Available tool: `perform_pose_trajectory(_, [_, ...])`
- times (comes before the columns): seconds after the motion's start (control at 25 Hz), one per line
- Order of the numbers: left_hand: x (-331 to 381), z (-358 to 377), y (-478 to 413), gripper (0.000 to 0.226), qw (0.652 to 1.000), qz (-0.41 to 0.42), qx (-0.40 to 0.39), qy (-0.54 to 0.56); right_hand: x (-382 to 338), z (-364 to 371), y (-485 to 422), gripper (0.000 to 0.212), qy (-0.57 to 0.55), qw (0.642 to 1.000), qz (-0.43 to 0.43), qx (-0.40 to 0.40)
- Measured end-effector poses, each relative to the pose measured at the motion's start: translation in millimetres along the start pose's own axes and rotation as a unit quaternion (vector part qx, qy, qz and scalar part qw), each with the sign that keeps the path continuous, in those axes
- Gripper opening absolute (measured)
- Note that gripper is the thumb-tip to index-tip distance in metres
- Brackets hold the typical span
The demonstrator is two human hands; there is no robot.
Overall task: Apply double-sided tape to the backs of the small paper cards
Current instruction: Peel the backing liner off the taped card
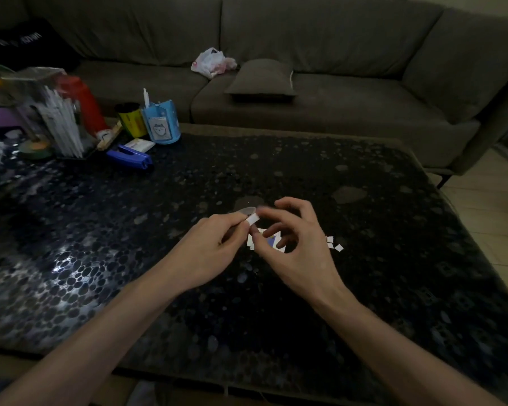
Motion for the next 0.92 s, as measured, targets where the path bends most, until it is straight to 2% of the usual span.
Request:
perform_pose_trajectory(0.08, [-1,1,1,0.03,1.0,-0.001,-0.003,-0.009,1,2,-1,0.049,0.01,1.0,0.004,-0.009])
perform_pose_trajectory(0.36, [0,1,8,0.041,0.999,0.005,-0.025,-0.029,-7,-5,-3,0.013,0.013,1.0,-0.017,0.004])
perform_pose_trajectory(0.48, [3,5,8,0.036,0.999,0.015,-0.04,-0.027,-9,-6,-8,0.004,0.02,0.999,-0.009,-0.033])
perform_pose_trajectory(0.6, [5,5,4,0.035,0.999,0.028,-0.031,0.011,-15,-5,-9,0.002,0.045,0.997,-0.037,-0.046])
perform_pose_trajectory(0.68, [5,5,2,0.036,0.997,0.025,-0.04,0.068,-22,-4,-8,0.002,0.055,0.995,-0.068,-0.051])
perform_pose_trajectory(0.76, [3,10,2,0.039,0.981,-0.001,-0.066,0.183,-31,-4,-6,0.007,0.081,0.989,-0.109,-0.051])
perform_pose_trajectory(0.84, [-1,19,1,0.038,0.94,-0.046,-0.087,0.327,-37,-7,-6,0.009,0.07,0.987,-0.136,-0.042])
perform_pose_trajectory(0.92, [-9,24,-1,0.034,0.901,-0.087,-0.085,0.418,-34,-15,-11,0.009,-0.033,0.993,-0.109,-0.037])
Point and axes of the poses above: each hand's wrist, its own y-axis away from the middle knuckle, its own z-axis out of the palm, x = y × z, the point moved 8 cm from there along -y, towards the middle knuckle, and after that the axes turned 3 degrees about x, right-handed, at the moved point
